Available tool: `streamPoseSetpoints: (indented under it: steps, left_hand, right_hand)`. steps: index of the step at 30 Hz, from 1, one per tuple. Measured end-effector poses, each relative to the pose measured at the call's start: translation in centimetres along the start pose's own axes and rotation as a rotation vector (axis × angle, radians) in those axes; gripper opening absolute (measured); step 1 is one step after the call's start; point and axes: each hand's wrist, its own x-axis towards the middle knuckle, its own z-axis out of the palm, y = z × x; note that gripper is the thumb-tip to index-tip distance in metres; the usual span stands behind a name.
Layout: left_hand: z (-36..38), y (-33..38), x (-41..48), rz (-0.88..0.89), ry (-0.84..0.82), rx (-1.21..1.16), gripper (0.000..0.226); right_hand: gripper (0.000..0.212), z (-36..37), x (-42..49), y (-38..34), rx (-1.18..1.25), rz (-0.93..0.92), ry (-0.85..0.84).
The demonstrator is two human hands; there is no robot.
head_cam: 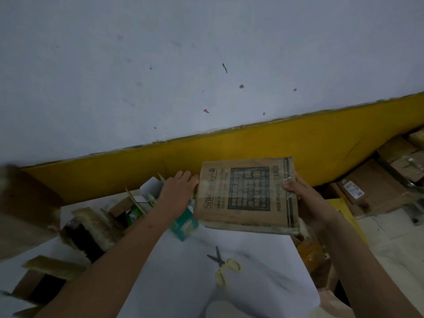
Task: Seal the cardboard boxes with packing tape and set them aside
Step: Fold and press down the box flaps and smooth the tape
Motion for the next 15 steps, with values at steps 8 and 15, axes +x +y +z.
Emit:
streamPoseSetpoints:
  steps: [8,15]
  left_hand:
    - [-1.9,0.9,-0.3,-0.532,0.499,-1.322,0.073]
    - [-3.5,6.1,0.3,-0.885,-0.093,-2.445,0.048]
  right_hand:
    - [0.087,-1.3,-1.4,1.5,0.238,0.07,-0.073]
    - [0.059,-0.8,-0.1,2.5,0.436,0.079,0.026]
